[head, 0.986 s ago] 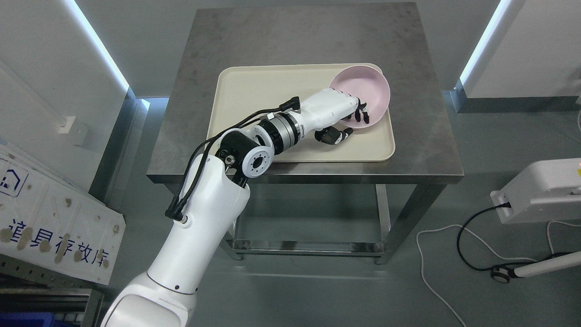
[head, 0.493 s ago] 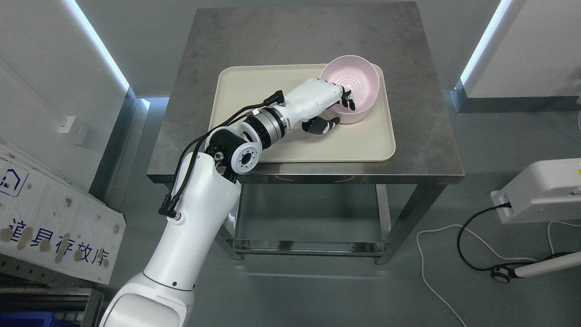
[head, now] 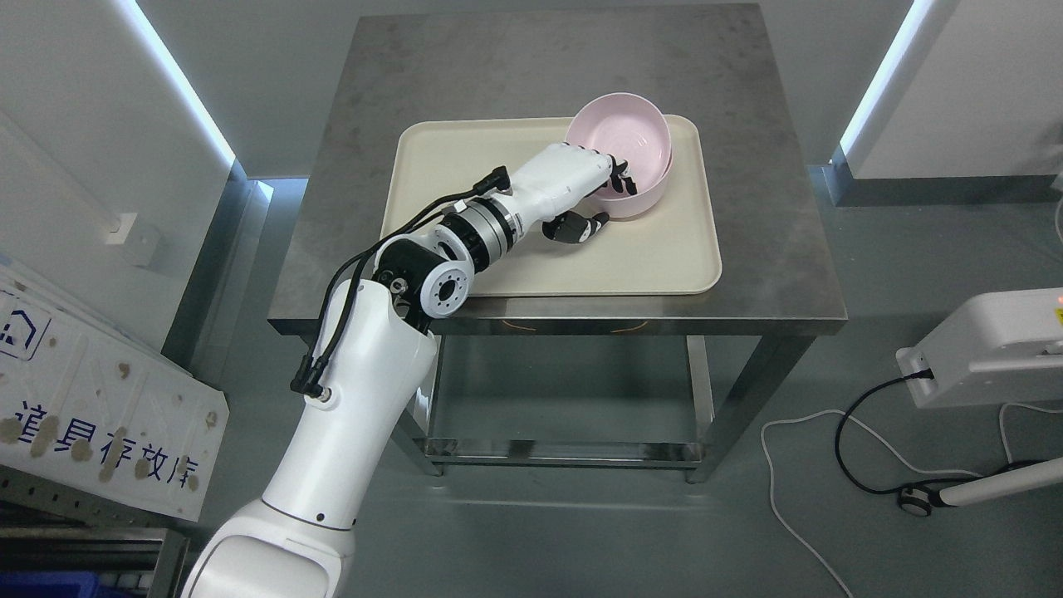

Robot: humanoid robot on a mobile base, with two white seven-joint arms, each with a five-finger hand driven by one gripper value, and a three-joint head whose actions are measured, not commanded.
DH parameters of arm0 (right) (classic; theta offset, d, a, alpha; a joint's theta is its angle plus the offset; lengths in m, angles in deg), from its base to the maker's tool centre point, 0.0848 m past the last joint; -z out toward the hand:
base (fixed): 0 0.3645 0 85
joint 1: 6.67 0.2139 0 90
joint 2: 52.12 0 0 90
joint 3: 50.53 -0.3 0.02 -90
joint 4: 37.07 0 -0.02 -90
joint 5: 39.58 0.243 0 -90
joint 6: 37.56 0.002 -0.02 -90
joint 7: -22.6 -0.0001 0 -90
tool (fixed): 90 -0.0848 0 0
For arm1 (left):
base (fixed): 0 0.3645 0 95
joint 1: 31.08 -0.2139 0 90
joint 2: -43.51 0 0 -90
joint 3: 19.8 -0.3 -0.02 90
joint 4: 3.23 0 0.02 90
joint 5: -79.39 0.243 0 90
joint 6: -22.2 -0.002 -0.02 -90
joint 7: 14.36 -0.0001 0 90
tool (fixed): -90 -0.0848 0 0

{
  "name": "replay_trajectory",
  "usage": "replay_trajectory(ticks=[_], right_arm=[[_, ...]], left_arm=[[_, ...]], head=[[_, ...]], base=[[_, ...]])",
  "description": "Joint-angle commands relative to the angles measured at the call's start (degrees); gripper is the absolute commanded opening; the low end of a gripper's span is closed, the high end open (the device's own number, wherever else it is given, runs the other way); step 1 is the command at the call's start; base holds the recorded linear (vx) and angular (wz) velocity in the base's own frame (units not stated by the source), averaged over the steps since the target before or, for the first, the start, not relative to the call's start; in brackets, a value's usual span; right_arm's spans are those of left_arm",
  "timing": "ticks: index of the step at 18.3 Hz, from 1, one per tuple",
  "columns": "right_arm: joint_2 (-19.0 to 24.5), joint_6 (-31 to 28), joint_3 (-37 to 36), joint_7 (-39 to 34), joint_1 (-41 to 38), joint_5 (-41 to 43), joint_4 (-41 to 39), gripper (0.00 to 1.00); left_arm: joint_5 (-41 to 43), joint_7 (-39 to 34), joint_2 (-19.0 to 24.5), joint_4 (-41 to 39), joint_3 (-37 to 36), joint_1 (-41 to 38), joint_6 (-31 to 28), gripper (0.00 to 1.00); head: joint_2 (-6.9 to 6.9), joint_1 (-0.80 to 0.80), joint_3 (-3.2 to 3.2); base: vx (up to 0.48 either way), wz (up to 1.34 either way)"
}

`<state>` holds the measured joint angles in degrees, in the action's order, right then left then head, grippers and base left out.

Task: Stack pink IKEA bowls on left shelf middle
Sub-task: 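Reach the left hand into the stacked bowls and grip the rims, then lift the stacked pink bowls off the tray with the left hand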

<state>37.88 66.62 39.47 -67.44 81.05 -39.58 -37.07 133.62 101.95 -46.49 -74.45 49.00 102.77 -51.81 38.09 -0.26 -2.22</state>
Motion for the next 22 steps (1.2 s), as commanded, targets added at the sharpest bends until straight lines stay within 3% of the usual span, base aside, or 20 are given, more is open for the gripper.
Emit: replay_trajectory(ticks=[1,4,8,12,16,22], right_arm=[[-1.0,0.0,-0.3,0.0,0.0,0.1,-1.0,1.00],[-1.0,0.0,-0.3,0.0,0.0,0.1,-1.0,1.00],[-1.0,0.0,-0.3,0.0,0.0,0.1,-1.0,1.00],[-1.0,0.0,-0.3,0.0,0.0,0.1,-1.0,1.00],[-1.0,0.0,-0.3,0.0,0.0,0.1,-1.0,1.00],[-1.0,0.0,-0.3,0.0,0.0,0.1,-1.0,1.00]], left_arm=[[0.1,0.4,1.0,1.3,3.4,0.0,3.6,0.06],[-1.2,0.7,1.0,-0.8,7.7,0.0,6.5,0.01],[-5.4,1.5,1.0,-3.0,13.9,0.1,15.6,0.01],[-11.0,6.1,1.0,-4.5,24.3,-0.9,29.0,0.02],[-20.4,16.4,1.0,-6.4,35.4,-2.1,29.0,0.02],[-25.8,17.5,1.0,-12.2,37.7,-11.0,29.0,0.03]], head=[[0.00,0.00,0.00],[0.00,0.00,0.00],[0.00,0.00,0.00],[0.00,0.00,0.00],[0.00,0.00,0.00],[0.00,0.00,0.00]], base=[[0.000,0.00],[0.000,0.00],[-0.015,-0.01],[-0.024,0.00],[-0.034,-0.05],[-0.108,-0.22]])
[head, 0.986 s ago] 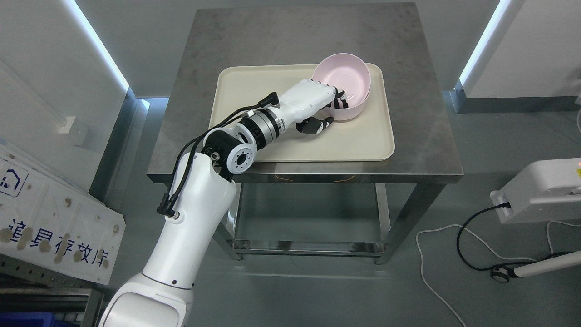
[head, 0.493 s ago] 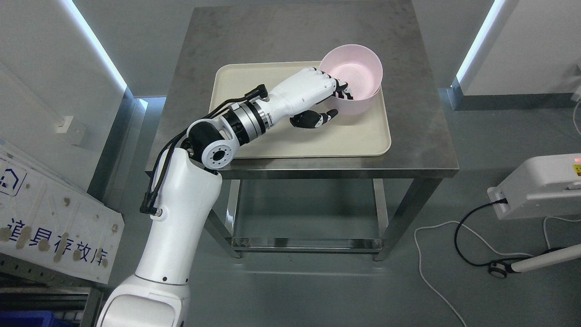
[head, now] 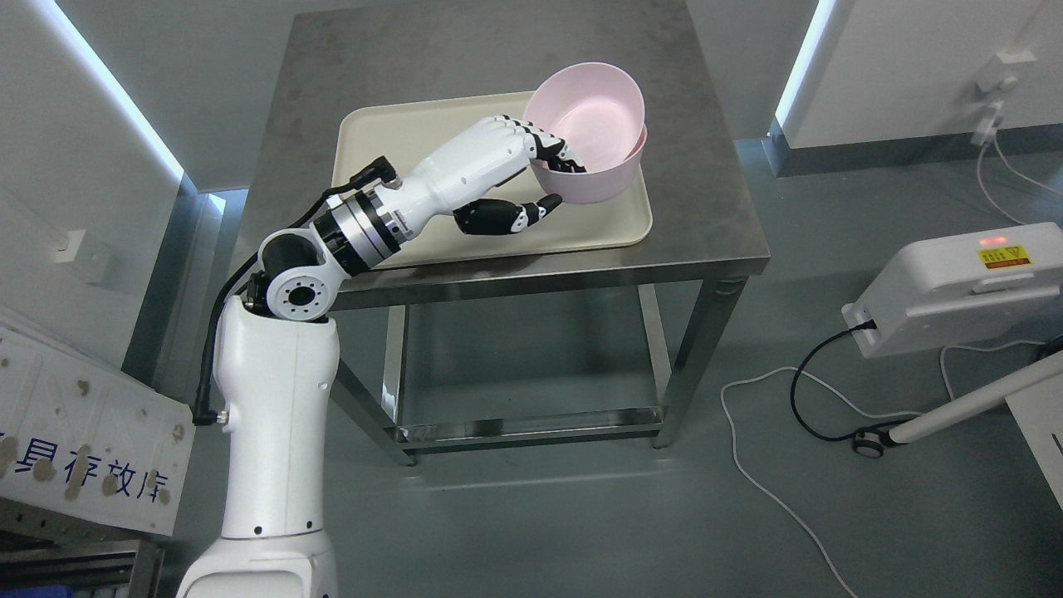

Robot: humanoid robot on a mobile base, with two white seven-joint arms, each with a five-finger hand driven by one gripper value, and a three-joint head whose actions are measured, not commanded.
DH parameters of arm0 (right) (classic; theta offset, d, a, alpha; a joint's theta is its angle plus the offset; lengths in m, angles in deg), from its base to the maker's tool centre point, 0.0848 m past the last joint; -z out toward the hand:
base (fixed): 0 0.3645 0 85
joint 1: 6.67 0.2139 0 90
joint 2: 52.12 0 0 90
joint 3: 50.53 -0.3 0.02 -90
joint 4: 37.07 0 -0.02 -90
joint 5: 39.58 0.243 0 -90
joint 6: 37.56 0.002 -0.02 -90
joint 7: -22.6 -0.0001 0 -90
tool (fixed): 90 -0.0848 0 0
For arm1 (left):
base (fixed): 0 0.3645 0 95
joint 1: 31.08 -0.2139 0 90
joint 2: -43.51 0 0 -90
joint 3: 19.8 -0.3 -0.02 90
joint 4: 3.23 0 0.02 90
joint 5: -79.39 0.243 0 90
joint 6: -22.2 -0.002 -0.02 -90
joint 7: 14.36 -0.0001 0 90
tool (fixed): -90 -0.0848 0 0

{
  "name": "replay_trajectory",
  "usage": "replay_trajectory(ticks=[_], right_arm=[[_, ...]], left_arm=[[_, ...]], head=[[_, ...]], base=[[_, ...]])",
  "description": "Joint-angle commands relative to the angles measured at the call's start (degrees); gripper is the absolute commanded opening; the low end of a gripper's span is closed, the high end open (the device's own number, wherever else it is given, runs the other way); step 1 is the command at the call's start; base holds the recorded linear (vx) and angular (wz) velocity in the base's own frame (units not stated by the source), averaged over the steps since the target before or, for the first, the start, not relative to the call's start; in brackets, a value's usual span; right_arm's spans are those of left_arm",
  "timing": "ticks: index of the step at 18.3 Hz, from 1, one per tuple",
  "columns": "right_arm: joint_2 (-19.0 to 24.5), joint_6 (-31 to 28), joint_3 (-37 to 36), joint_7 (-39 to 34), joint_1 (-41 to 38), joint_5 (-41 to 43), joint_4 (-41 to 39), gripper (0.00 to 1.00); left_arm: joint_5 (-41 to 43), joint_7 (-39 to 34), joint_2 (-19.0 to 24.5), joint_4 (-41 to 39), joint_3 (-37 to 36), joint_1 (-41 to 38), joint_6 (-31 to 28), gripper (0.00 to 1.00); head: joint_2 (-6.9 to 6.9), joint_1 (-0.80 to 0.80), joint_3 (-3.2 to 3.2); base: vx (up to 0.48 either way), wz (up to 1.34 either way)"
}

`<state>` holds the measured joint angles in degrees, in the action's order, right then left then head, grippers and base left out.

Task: Stack pink IKEA bowls on left shelf middle
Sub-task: 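Lift the stacked pink bowls off the tray with the left hand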

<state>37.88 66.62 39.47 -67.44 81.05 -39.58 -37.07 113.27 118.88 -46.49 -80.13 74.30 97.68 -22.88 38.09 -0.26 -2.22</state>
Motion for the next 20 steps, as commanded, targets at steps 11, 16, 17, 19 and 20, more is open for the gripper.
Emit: replay_trajectory(ticks=[11,16,17,19,20], right_arm=[[-1.0,0.0,-0.3,0.0,0.0,0.1,-1.0,1.00],[-1.0,0.0,-0.3,0.0,0.0,0.1,-1.0,1.00],[-1.0,0.0,-0.3,0.0,0.0,0.1,-1.0,1.00],[-1.0,0.0,-0.3,0.0,0.0,0.1,-1.0,1.00],[-1.0,0.0,-0.3,0.0,0.0,0.1,-1.0,1.00]], left_arm=[[-6.9,0.3,1.0,-11.2,14.1,-10.6,0.1,0.04],[-7.1,0.3,1.0,-11.6,13.3,-11.1,0.1,0.04],[-7.1,0.3,1.0,-11.8,13.0,-11.1,0.1,0.04],[-7.4,0.3,1.0,-12.6,12.8,-11.1,0.1,0.04],[-7.6,0.3,1.0,-12.8,12.9,-11.1,0.1,0.04]], head=[[0.00,0.00,0.00],[0.00,0.00,0.00],[0.00,0.00,0.00],[0.00,0.00,0.00],[0.00,0.00,0.00]], base=[[-0.226,-0.09],[-0.377,0.14],[-0.322,0.03],[-0.332,0.02],[-0.341,0.00]])
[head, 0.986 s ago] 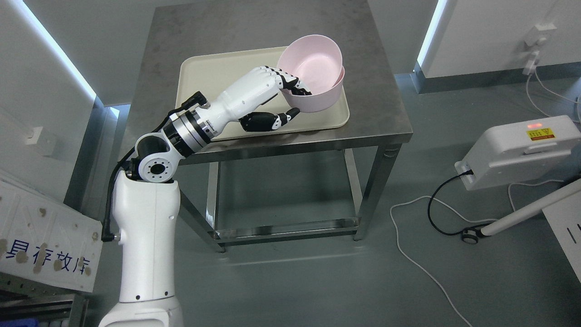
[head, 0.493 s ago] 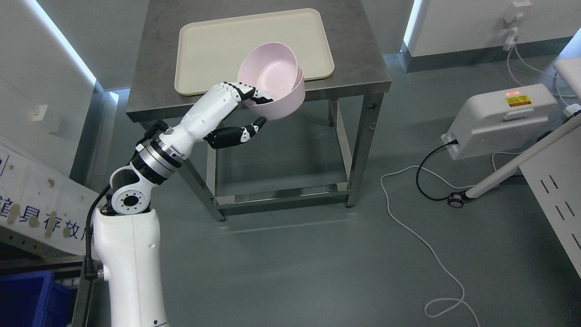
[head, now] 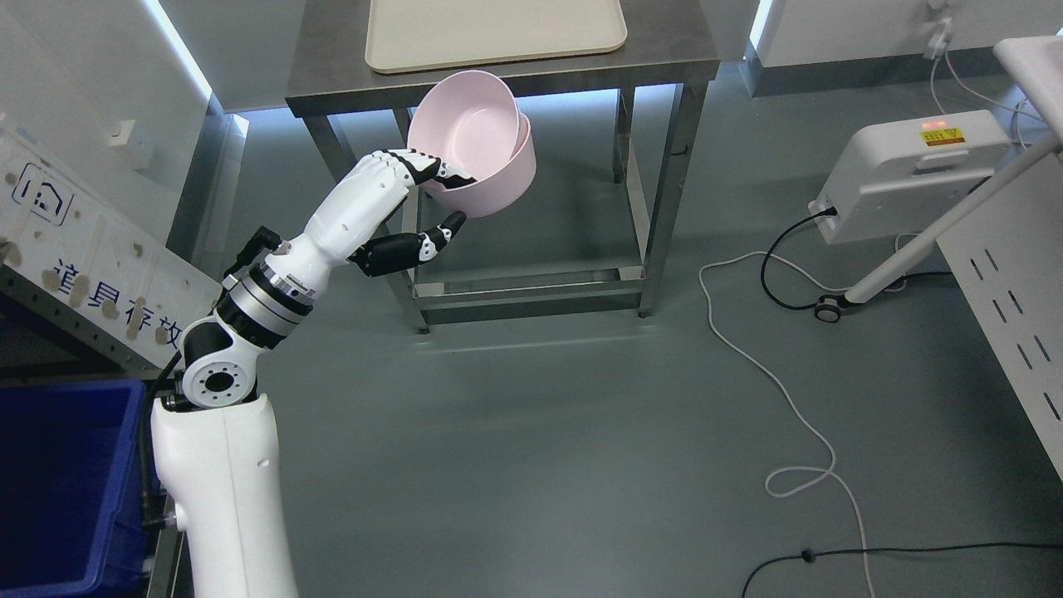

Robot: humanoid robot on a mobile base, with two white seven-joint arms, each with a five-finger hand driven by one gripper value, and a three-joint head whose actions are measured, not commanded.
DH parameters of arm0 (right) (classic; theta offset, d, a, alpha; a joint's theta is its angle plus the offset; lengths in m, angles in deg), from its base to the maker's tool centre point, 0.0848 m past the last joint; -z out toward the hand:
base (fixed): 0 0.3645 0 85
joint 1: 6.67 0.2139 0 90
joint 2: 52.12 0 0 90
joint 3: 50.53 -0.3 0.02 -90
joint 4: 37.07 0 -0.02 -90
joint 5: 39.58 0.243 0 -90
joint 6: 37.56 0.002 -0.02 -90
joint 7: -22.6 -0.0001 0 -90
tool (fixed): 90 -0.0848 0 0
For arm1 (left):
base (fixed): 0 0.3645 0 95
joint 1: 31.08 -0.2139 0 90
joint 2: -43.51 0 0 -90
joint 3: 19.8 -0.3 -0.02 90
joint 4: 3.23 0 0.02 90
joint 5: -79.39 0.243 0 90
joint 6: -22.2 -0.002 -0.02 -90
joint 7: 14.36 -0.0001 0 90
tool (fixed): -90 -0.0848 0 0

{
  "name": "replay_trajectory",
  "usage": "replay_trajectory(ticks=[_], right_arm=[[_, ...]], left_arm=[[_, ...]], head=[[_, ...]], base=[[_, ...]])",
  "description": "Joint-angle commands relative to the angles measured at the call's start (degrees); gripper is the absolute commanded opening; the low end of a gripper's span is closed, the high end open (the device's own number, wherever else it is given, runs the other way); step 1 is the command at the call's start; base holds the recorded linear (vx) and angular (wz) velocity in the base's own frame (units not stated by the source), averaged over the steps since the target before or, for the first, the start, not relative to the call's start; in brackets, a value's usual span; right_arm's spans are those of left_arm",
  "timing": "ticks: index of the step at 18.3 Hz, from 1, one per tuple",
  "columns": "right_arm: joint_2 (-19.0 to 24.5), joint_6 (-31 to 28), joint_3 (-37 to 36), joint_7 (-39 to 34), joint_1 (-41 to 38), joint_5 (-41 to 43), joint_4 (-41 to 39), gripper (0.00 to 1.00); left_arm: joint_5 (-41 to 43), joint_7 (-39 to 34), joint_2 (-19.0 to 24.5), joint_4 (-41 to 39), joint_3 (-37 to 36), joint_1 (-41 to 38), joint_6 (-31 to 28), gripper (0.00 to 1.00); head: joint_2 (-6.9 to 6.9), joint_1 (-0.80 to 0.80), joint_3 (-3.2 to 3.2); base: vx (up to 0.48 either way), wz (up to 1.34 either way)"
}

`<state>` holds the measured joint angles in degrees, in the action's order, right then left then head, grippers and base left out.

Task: Stack pink IKEA bowls on left shelf middle
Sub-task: 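Carry the bowl stack toward the blue bins while turning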

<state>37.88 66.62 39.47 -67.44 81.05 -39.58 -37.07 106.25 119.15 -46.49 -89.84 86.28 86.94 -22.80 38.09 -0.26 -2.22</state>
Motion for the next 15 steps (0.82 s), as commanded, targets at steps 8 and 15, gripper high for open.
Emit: replay_trajectory(ticks=[8,15], right_arm=[[-1.0,0.0,-0.3,0.0,0.0,0.1,-1.0,1.00],[-1.0,0.0,-0.3,0.0,0.0,0.1,-1.0,1.00]], left_arm=[[-1.6,0.0,1.0,-4.0,0.6,-0.8,0.0,0.04],[-2.3,-0.4,1.0,-5.2,-0.6,-0.5,0.0,0.04]], head=[[0.00,0.00,0.00],[0.00,0.00,0.00]], base=[[-0.366,-0.01],[-0.356,0.07]])
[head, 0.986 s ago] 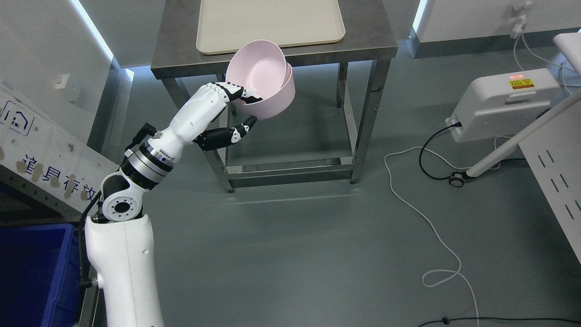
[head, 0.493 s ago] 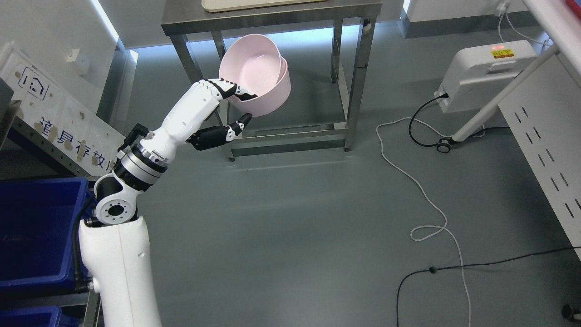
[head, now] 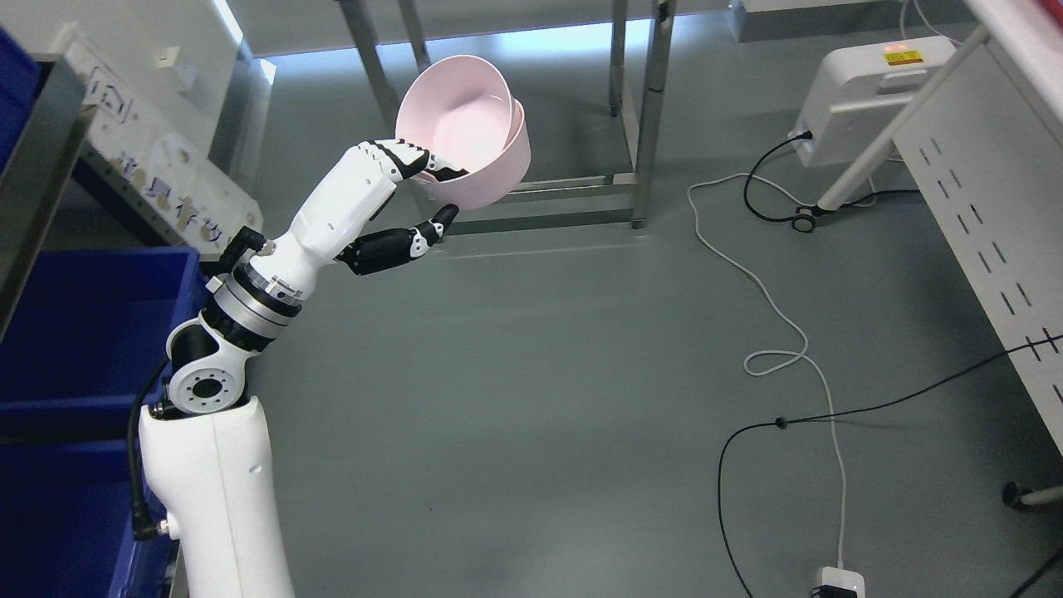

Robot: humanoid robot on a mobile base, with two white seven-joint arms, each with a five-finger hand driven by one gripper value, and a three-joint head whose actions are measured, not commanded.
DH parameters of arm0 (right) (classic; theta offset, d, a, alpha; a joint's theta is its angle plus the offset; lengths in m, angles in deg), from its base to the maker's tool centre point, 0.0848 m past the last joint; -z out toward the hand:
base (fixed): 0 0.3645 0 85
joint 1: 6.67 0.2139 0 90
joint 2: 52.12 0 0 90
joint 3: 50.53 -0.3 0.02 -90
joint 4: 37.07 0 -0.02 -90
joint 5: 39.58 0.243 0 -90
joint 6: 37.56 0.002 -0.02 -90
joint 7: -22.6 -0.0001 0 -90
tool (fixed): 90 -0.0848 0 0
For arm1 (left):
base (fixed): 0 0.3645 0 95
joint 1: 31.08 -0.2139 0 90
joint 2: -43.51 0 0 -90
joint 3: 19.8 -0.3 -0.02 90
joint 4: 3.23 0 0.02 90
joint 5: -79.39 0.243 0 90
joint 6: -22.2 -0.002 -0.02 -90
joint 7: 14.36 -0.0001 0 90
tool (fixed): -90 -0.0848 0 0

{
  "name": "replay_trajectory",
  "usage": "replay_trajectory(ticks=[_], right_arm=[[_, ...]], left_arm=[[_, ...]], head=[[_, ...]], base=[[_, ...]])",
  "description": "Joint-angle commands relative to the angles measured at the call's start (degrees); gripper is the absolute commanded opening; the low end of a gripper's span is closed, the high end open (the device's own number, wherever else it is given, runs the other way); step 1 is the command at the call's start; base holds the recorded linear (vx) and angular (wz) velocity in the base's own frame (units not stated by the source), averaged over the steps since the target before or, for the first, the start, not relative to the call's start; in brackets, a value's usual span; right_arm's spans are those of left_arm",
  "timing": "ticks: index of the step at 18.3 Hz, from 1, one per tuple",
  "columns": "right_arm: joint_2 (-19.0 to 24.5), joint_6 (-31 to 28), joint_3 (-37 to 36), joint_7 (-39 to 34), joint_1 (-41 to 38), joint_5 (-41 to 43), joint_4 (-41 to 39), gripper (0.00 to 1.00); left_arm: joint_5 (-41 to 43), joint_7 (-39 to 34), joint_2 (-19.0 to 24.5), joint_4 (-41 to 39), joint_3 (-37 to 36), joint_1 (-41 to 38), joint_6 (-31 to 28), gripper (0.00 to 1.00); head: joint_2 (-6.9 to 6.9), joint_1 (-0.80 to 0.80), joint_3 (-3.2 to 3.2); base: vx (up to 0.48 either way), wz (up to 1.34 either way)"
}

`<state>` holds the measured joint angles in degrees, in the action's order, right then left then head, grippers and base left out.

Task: Stack pink IKEA bowls on left shelf middle
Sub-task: 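Carry the bowl stack toward the blue bins while turning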

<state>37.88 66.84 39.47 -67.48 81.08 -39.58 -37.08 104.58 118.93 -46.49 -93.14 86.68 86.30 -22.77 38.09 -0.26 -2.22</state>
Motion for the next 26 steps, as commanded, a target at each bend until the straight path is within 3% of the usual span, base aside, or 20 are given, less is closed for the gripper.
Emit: replay_trajectory(ticks=[1,7,10,11,14,26], right_arm=[[-1.0,-0.2,-0.3,0.1,0.0,0.1,-1.0,1.00],[-1.0,-0.2,-0.3,0.1,0.0,0.1,-1.0,1.00],[-1.0,-0.2,-0.3,0.1,0.0,0.1,-1.0,1.00],[-1.0,-0.2,-0.3,0.1,0.0,0.1,-1.0,1.00],[-1.0,-0.2,-0.3,0.1,0.0,0.1,-1.0,1.00],[-1.0,-0.2,-0.3,0.1,0.0,0.1,-1.0,1.00]], left_arm=[[-0.7,-0.1,1.0,-2.1,-1.7,0.4,0.0,0.04],[-0.8,-0.2,1.0,-4.4,-6.3,4.8,0.0,0.04],[-0.8,-0.2,1.0,-5.9,-9.9,10.7,0.0,0.04],[-0.8,-0.3,1.0,-6.4,-14.3,15.7,0.0,0.04],[-0.5,-0.6,1.0,-6.4,-17.7,19.3,0.0,0.04],[2.4,-0.4,1.0,-4.8,-19.0,21.3,-0.4,0.04]], head=[[0.00,0.00,0.00],[0.00,0.00,0.00],[0.00,0.00,0.00],[0.00,0.00,0.00],[0.00,0.00,0.00],[0.00,0.00,0.00]], base=[[-0.237,0.44],[-0.218,0.75],[-0.193,0.98],[-0.174,0.94],[-0.172,1.03],[-0.015,0.98]])
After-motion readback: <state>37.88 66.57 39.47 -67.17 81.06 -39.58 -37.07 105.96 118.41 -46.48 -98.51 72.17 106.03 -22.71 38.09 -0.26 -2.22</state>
